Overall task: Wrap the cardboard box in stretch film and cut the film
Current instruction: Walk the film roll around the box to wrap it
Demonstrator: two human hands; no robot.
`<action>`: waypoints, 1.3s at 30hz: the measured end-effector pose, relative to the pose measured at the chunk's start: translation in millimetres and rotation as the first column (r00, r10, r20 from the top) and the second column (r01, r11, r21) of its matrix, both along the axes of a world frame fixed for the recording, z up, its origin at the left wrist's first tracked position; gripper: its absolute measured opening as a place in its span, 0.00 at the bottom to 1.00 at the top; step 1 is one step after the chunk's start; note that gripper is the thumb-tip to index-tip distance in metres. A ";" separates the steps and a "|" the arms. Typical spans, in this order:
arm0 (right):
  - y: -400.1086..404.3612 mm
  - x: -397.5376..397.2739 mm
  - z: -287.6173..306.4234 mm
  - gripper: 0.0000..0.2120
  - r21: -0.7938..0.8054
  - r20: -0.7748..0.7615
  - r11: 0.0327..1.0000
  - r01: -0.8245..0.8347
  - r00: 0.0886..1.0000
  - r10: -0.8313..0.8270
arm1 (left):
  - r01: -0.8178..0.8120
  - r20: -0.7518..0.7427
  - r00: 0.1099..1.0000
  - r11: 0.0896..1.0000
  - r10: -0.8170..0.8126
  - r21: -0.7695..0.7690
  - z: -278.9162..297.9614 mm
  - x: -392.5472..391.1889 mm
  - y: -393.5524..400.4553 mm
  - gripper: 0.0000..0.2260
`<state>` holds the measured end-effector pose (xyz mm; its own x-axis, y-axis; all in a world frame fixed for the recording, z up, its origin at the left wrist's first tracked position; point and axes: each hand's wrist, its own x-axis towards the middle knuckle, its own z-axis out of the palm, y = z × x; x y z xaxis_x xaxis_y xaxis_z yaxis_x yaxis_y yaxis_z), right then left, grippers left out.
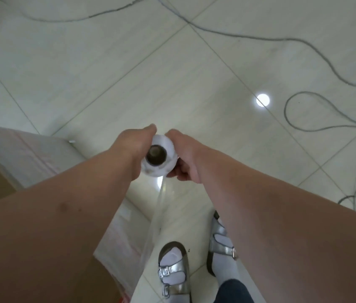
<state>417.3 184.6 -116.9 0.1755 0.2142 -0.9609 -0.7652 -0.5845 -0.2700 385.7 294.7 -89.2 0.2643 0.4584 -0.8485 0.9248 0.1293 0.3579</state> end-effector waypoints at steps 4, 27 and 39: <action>12.0 4.2 -5.5 0.12 -0.037 0.042 0.995 -0.095 0.994 0.096 | 0.014 -0.016 1.000 0.995 -0.012 0.103 -10.9 -4.6 21.1 0.14; 127.4 24.1 0.4 0.17 -0.021 0.011 0.970 -0.243 0.970 0.243 | -0.349 0.034 0.936 0.936 0.350 -0.037 -6.3 -10.3 118.2 0.09; 188.9 38.2 6.2 0.22 -0.078 0.091 0.900 -0.428 0.896 0.434 | -0.523 -0.157 0.852 0.809 0.499 -0.267 -1.1 -16.1 159.5 0.16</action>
